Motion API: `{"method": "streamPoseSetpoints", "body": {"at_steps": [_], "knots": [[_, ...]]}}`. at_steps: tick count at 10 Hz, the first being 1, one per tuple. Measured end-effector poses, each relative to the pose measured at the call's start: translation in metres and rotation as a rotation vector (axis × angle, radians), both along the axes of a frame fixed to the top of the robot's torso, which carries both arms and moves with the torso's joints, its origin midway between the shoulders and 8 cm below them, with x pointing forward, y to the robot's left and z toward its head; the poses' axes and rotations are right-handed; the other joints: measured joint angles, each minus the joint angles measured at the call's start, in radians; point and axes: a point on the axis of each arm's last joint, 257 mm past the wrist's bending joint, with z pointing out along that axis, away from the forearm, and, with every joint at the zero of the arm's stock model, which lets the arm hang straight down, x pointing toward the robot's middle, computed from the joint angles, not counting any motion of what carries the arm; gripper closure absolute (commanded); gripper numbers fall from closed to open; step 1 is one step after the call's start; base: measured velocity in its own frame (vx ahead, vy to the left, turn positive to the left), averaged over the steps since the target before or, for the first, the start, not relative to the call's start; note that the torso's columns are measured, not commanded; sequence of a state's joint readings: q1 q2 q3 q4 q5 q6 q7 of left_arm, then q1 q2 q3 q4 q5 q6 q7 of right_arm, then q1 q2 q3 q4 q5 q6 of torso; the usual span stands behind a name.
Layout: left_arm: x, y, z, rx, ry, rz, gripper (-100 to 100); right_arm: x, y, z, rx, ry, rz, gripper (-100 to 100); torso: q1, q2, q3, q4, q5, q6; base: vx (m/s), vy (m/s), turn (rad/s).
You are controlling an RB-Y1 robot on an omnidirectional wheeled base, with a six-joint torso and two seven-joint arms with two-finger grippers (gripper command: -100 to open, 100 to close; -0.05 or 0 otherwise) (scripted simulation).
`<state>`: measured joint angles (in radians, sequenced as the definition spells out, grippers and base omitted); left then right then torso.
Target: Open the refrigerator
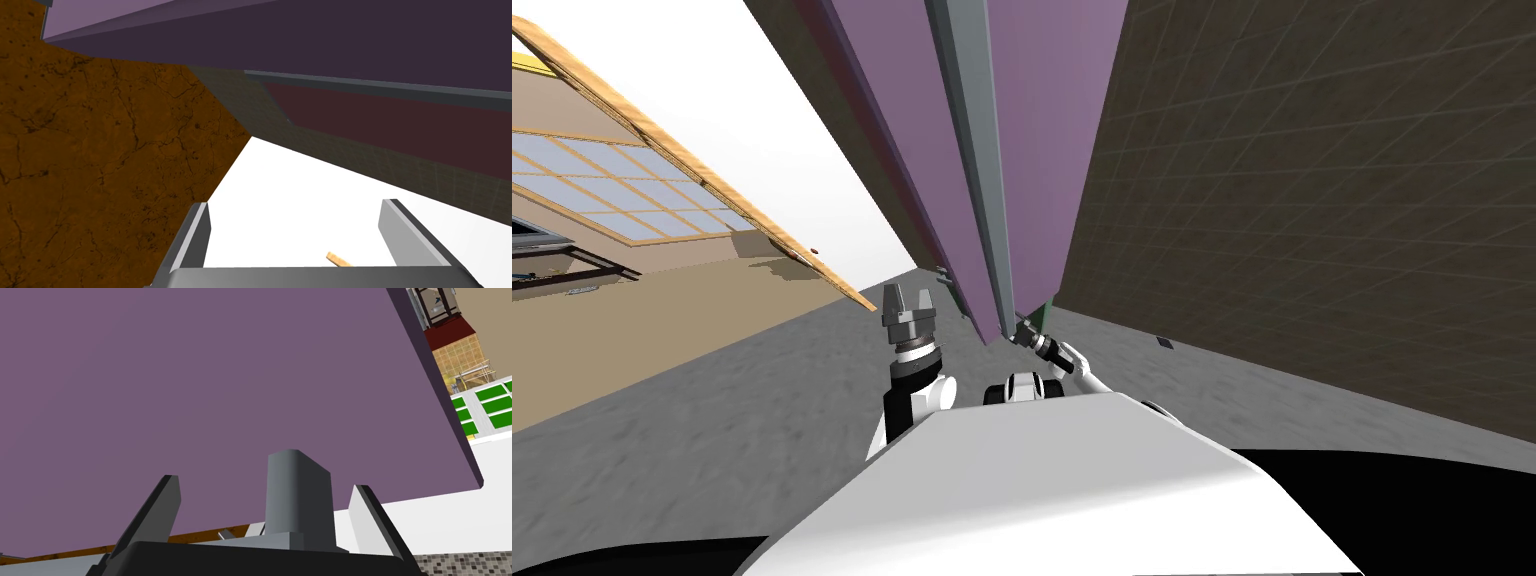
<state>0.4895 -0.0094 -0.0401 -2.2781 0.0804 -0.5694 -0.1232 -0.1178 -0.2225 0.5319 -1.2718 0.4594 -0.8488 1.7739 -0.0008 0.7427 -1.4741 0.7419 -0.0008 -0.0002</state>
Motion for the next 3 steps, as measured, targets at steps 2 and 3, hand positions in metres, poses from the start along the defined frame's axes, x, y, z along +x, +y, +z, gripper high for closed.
{"method": "streamPoseSetpoints", "body": {"at_steps": [2,3], "knots": [[0.0000,0.0000,0.0000,0.000,0.000,0.000,0,0.0004,-0.0012,-0.0026,-0.005,0.004,-0.003,0,0.001,-0.003,-0.002,-0.003,0.001,0.000,0.000,0.000,0.000],[0.0000,0.0000,0.0000,0.000,0.000,0.000,0,0.0004,-0.0015,-0.0032,-0.006,0.005,-0.004,0,0.001,-0.004,-0.002,-0.003,0.001,0.000,0.000,0.000,0.000]]}}
